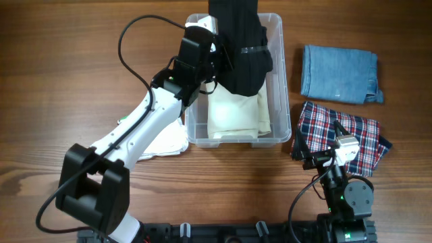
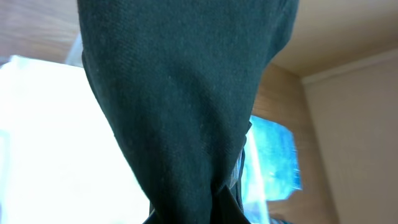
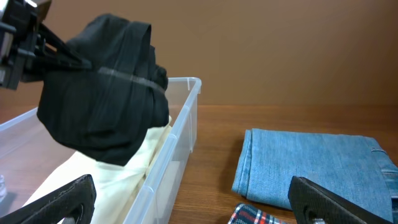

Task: Pack container
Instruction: 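Carry the black garment over the container and lower it onto the cream cloth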

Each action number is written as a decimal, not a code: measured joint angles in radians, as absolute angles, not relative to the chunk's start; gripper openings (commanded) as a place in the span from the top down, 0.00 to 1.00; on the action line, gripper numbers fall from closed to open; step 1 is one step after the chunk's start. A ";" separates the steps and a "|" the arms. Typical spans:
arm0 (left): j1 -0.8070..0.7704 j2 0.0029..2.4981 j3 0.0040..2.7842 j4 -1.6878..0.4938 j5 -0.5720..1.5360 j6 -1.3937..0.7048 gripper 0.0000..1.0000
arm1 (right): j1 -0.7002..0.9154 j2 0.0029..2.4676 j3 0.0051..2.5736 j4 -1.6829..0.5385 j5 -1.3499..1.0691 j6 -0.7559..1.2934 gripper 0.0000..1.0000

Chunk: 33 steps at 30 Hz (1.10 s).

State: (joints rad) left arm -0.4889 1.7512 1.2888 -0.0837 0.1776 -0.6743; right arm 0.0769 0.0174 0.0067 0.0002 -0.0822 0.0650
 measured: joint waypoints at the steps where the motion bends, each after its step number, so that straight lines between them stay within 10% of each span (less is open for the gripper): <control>1: -0.489 1.758 1.289 -0.091 0.168 -0.674 0.96 | 0.077 0.017 0.006 0.000 -0.082 0.065 0.00; 17: -0.452 1.778 1.289 0.026 0.268 -0.681 0.96 | 0.077 0.017 0.006 0.000 -0.082 0.065 0.00; 33: -0.091 1.623 1.290 -0.173 0.585 -0.717 0.96 | 0.077 0.017 0.006 0.000 -0.082 0.065 0.00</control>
